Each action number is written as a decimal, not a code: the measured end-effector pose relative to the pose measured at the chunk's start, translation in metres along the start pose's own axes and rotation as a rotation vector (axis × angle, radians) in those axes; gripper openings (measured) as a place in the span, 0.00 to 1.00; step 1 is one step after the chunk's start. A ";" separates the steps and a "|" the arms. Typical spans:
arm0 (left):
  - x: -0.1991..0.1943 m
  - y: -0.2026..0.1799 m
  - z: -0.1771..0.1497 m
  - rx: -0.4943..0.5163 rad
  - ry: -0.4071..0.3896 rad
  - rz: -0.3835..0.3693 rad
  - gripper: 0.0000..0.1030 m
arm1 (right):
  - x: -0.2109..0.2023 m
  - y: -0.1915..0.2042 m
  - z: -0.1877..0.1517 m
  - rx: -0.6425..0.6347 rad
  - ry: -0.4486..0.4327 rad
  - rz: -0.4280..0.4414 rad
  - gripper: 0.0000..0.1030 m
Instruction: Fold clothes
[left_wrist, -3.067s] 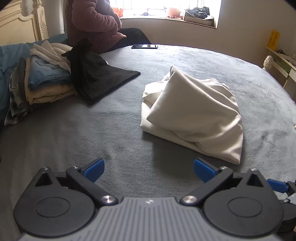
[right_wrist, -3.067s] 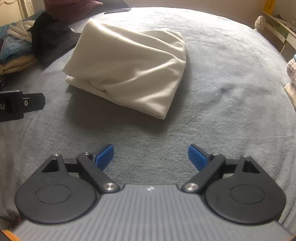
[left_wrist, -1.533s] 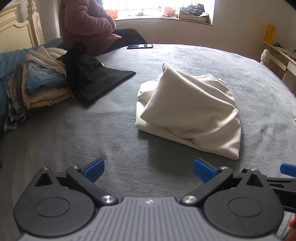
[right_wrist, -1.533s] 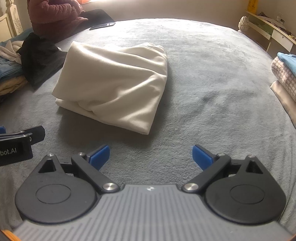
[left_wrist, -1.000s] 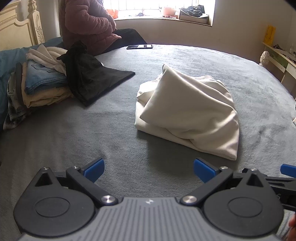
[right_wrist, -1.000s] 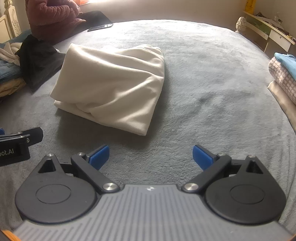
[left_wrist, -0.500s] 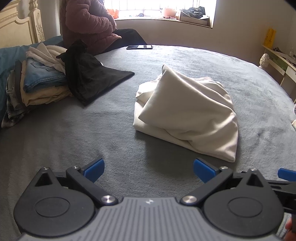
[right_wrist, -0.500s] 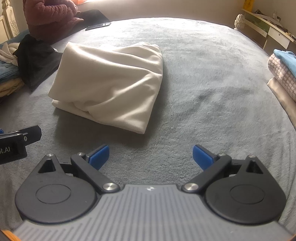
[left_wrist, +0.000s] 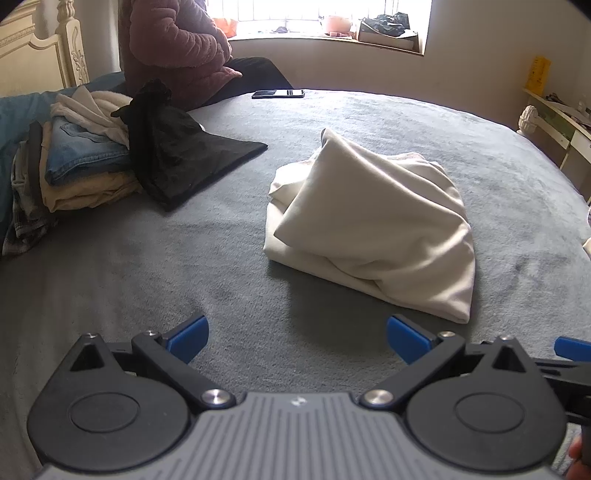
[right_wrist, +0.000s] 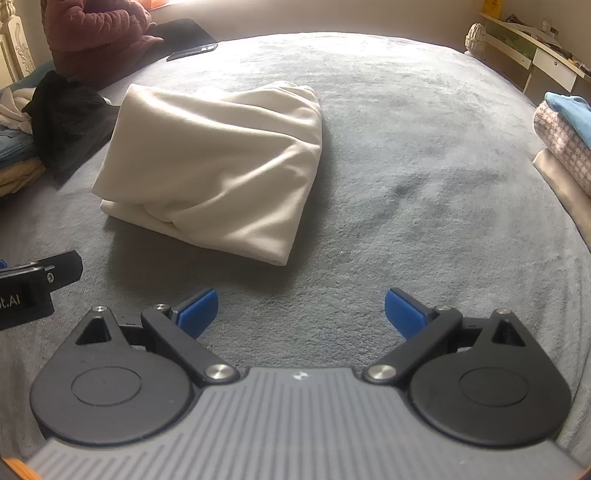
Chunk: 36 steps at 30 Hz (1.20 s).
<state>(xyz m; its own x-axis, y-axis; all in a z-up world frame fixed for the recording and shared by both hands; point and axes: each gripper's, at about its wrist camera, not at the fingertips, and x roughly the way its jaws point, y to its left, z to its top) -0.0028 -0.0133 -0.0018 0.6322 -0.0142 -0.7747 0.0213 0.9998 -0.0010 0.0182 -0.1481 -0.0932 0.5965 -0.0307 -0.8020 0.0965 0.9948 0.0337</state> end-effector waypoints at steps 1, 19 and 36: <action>0.000 0.000 0.000 0.000 -0.001 0.000 1.00 | 0.000 -0.002 0.000 -0.001 0.000 0.000 0.95; -0.003 0.000 0.000 -0.002 -0.015 0.008 1.00 | -0.010 0.017 -0.001 0.035 0.001 -0.031 0.95; 0.000 0.000 0.000 0.005 -0.002 0.024 1.00 | -0.007 0.024 0.000 0.073 0.005 -0.053 0.95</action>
<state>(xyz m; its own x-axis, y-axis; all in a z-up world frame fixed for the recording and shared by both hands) -0.0028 -0.0136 -0.0021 0.6343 0.0094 -0.7730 0.0101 0.9997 0.0205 0.0164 -0.1241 -0.0861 0.5850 -0.0820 -0.8069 0.1856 0.9820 0.0347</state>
